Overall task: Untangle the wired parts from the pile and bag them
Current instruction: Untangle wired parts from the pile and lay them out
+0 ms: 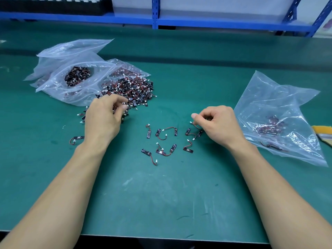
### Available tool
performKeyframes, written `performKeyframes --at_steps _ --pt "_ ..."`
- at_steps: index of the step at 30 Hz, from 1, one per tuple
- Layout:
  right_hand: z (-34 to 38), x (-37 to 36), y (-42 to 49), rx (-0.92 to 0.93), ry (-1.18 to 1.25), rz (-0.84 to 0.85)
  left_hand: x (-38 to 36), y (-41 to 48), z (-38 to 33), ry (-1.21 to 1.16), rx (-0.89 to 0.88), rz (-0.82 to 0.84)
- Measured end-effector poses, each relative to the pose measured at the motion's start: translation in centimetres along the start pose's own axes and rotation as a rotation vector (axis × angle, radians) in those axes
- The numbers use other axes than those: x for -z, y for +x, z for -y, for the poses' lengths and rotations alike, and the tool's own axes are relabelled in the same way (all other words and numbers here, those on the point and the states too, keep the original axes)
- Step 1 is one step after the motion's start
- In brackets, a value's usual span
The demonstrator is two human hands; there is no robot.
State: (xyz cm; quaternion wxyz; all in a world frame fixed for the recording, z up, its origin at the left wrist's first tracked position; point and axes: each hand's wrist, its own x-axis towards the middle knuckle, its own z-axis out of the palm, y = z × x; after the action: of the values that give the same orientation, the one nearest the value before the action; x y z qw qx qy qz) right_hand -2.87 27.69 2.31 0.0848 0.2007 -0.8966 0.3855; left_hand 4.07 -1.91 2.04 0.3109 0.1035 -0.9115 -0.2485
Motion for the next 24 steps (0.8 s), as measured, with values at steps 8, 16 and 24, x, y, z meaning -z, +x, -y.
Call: performKeyframes --at_steps 8,16,24 --pt "0.0 0.1 -0.1 0.008 -0.011 -0.003 0.1 -0.3 -0.4 -0.181 0.061 -0.019" --pt "0.5 0.1 -0.3 0.018 0.030 -0.019 -0.3 -0.8 -2.3 -0.497 -0.058 0.033" --pt "2.4 -0.6 -1.2 0.230 0.292 0.152 -1.7 -2.7 -5.1 -0.778 -0.094 0.315"
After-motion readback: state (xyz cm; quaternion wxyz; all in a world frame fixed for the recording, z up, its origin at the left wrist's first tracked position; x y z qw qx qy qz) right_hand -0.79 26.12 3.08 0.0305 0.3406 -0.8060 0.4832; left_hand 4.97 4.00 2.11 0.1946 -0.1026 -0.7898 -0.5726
